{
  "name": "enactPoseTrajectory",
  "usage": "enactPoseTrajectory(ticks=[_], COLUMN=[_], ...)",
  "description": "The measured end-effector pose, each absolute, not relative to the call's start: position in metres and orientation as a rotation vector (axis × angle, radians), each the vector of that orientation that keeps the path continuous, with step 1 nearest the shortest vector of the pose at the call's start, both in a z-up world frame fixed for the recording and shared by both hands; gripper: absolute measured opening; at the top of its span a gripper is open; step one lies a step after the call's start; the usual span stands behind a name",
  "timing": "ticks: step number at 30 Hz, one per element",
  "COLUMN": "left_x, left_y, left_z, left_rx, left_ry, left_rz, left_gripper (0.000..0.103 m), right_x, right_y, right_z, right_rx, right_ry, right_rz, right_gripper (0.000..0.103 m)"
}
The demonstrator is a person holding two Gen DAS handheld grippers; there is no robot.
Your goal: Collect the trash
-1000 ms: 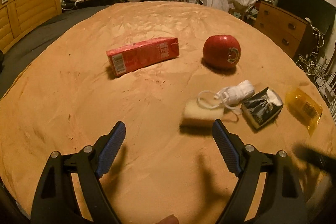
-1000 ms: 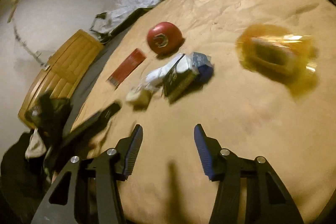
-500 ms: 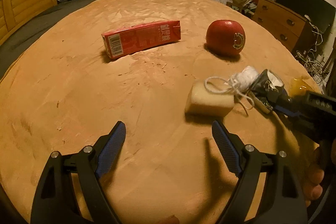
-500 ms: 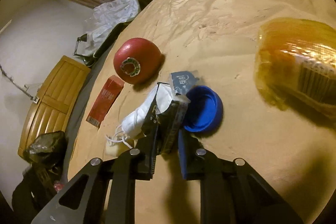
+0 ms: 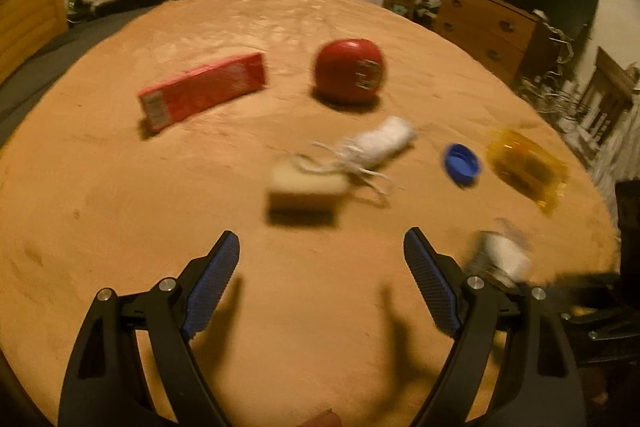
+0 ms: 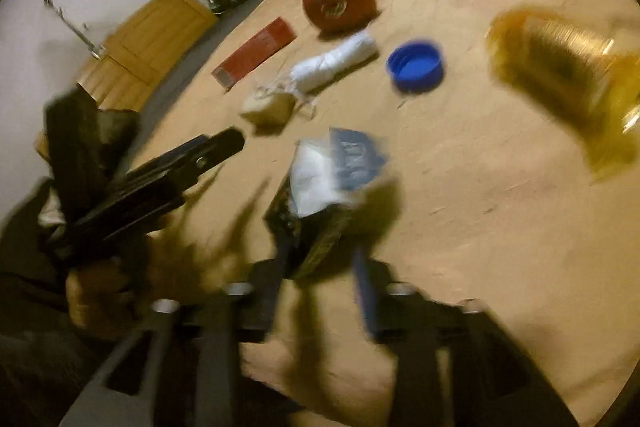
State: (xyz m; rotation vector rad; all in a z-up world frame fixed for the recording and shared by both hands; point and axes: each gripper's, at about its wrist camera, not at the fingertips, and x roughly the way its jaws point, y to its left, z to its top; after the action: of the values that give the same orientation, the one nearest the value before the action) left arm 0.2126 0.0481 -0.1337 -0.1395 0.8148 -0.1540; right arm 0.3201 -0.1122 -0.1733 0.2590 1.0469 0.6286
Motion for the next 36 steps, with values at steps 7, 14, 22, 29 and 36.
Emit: enactPoseTrajectory(ticks=[7, 14, 22, 29, 36], left_x=[0.206, 0.227, 0.225, 0.212, 0.211], left_y=[-0.003, -0.042, -0.018, 0.026, 0.033], left_z=[-0.138, -0.165, -0.165, -0.167, -0.169], left_rx=[-0.061, 0.028, 0.009, -0.080, -0.098], left_ry=[0.860, 0.909, 0.887, 0.871, 0.845], left_rz=[-0.416, -0.429, -0.338, -0.224, -0.188], left_gripper=[0.086, 0.080, 0.043, 0.042, 0.042], right_x=[0.308, 0.315, 0.328, 0.349, 0.388], right_y=[-0.162, -0.171, -0.134, -0.109, -0.090], right_z=[-0.154, -0.161, -0.158, -0.160, -0.163], right_rx=[0.326, 0.347, 0.218, 0.112, -0.002], right_ry=[0.929, 0.916, 0.886, 0.842, 0.812], right_rz=[0.509, 0.471, 0.490, 0.420, 0.313], right_gripper=[0.066, 0.066, 0.066, 0.066, 0.065])
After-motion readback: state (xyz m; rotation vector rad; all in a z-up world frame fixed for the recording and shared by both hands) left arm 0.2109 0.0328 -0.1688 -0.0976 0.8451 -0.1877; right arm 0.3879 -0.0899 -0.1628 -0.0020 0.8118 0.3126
